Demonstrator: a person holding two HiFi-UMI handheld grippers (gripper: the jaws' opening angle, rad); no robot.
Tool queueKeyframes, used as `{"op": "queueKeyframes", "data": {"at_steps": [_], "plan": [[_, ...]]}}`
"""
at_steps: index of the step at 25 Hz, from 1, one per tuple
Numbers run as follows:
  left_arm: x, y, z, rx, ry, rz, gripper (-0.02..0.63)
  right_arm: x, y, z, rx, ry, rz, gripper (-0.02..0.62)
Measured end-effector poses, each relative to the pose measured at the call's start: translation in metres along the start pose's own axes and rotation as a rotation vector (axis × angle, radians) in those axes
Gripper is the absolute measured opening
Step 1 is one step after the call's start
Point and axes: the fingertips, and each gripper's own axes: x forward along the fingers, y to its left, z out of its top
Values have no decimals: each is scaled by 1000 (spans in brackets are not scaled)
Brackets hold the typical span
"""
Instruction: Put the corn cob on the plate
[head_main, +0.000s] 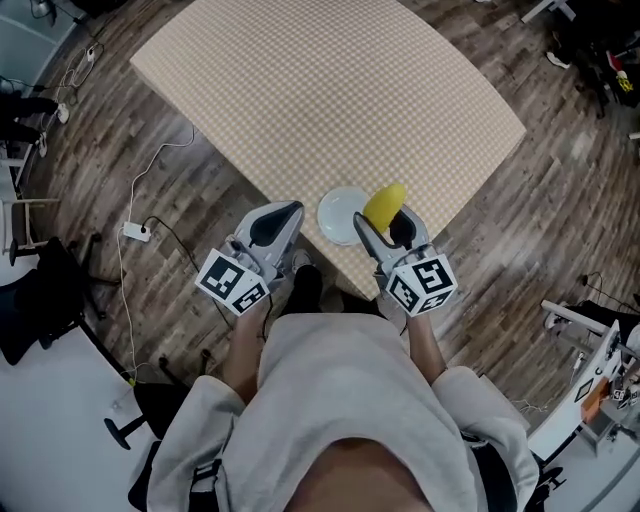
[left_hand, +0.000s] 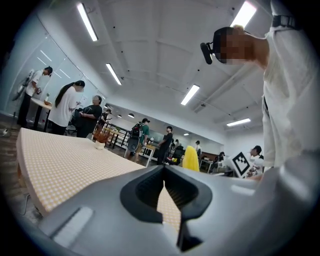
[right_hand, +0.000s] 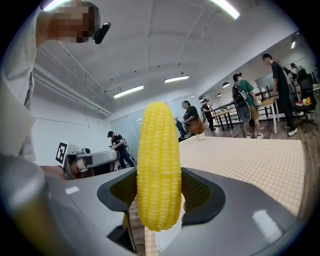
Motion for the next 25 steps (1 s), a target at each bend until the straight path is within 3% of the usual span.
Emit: {"op": "queueKeyframes", "data": {"at_steps": [18, 25], "plan": [[9, -2, -123, -202, 120, 4, 8, 4, -30, -119, 112, 213, -2, 258], [4, 2, -133, -221, 124, 18, 8, 12, -39, -131, -8, 259, -6, 258]]}}
